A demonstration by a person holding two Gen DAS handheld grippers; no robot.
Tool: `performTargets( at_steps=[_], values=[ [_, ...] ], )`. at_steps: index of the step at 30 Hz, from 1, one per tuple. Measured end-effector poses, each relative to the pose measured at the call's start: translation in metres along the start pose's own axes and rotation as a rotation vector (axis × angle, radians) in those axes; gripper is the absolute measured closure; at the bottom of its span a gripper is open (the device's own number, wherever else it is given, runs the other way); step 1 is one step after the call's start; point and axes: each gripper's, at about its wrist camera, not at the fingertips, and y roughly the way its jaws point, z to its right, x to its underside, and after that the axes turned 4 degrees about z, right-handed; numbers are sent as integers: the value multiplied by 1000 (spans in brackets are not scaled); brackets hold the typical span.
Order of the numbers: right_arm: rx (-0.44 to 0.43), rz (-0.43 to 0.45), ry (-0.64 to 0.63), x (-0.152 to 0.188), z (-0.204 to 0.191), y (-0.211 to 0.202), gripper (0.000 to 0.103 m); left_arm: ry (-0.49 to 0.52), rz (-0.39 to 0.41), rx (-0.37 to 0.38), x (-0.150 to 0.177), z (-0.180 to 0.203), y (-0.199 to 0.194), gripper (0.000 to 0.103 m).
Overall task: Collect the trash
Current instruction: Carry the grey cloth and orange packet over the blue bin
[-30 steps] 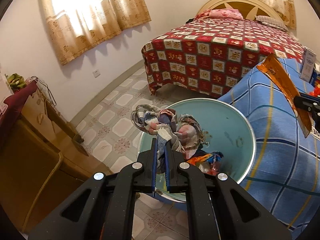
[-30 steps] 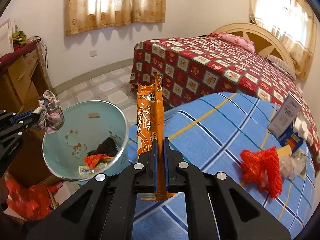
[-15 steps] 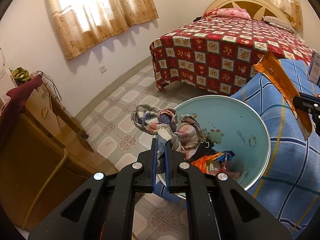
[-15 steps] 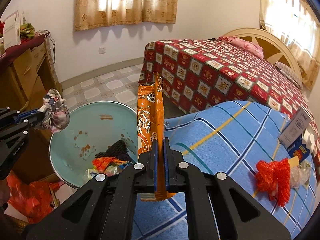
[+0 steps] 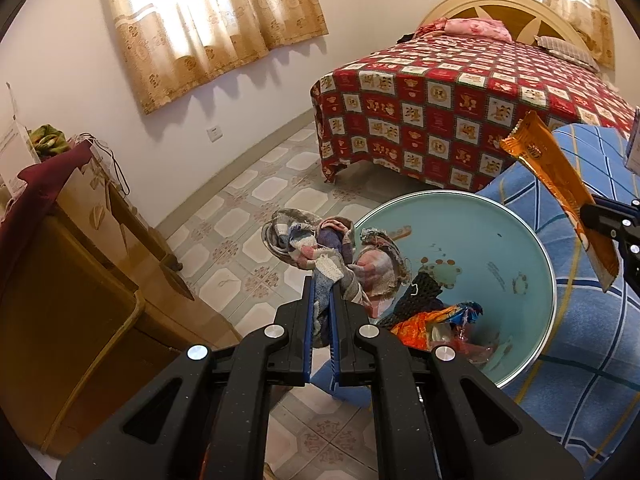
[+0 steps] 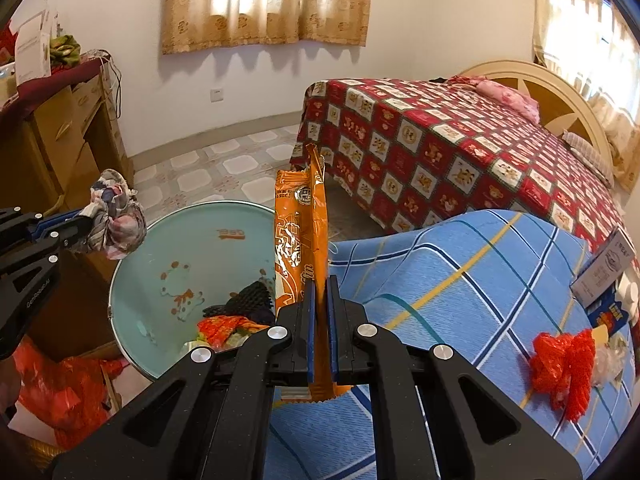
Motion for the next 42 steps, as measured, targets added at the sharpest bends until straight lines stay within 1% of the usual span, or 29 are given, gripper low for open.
performTargets(
  at_steps=[12,27,42],
  values=[
    [-18,4,-13,-2,-11,1,97,-16,4,-1,-1,-2,-1,97],
    [-23,2,-17,-4,-15,1,97,-15,3,7,0,-2,-2,97],
    [-34,-1,-28,-4,-27,3,97,-16,0,20,-1,1,1,97]
  ],
)
